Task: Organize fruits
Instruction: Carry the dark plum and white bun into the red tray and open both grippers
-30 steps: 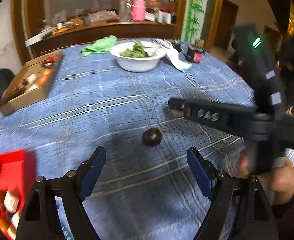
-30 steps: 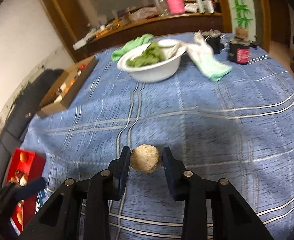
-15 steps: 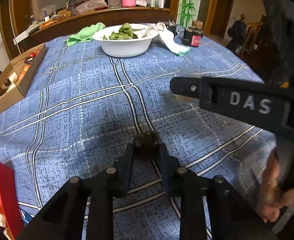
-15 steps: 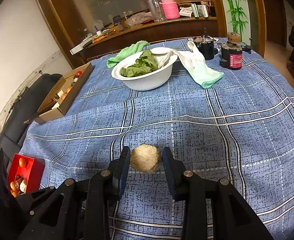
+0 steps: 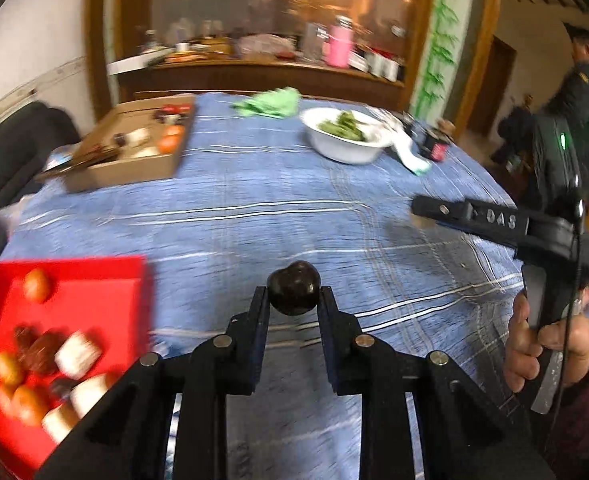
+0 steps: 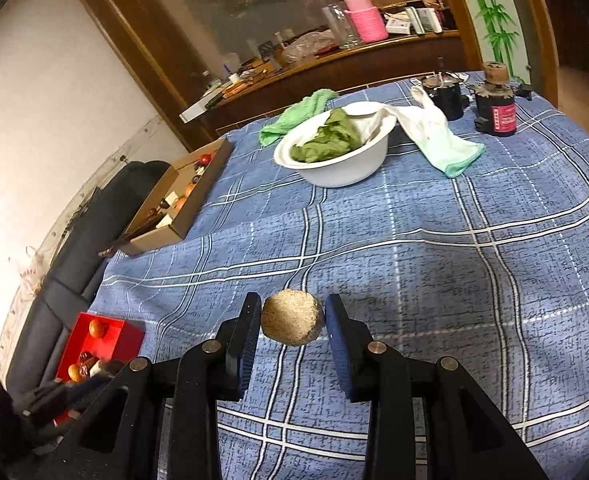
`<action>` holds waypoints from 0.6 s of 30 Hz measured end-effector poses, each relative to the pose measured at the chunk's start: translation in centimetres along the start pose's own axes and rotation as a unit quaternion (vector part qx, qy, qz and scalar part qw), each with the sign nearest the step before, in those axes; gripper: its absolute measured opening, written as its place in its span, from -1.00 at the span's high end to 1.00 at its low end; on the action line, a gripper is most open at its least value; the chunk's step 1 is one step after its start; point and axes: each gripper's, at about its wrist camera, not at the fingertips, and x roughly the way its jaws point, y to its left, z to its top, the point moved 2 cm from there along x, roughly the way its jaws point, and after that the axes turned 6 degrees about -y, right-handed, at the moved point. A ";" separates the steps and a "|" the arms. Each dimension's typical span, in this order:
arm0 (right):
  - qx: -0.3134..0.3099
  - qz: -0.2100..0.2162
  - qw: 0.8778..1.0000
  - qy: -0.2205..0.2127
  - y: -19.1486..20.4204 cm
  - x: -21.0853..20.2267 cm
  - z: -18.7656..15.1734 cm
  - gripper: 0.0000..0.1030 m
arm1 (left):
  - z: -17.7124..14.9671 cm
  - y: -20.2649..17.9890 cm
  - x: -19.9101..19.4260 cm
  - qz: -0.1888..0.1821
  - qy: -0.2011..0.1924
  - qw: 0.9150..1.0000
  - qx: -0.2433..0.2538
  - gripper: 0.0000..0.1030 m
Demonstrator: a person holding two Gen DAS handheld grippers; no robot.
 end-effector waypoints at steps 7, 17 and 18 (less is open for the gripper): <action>-0.024 0.010 1.000 0.002 2.7 -0.5 -1.4 0.31 | -1.9 7.3 -6.3 0.050 -0.032 0.996 -0.063 0.54; -0.066 0.078 0.993 0.056 12.0 -1.1 -6.3 0.30 | -6.0 16.0 -10.5 0.119 -0.034 0.985 -0.121 0.54; -0.078 0.084 0.991 0.062 13.4 -0.9 -6.8 0.29 | -6.3 16.6 -10.5 0.121 -0.033 0.984 -0.128 0.54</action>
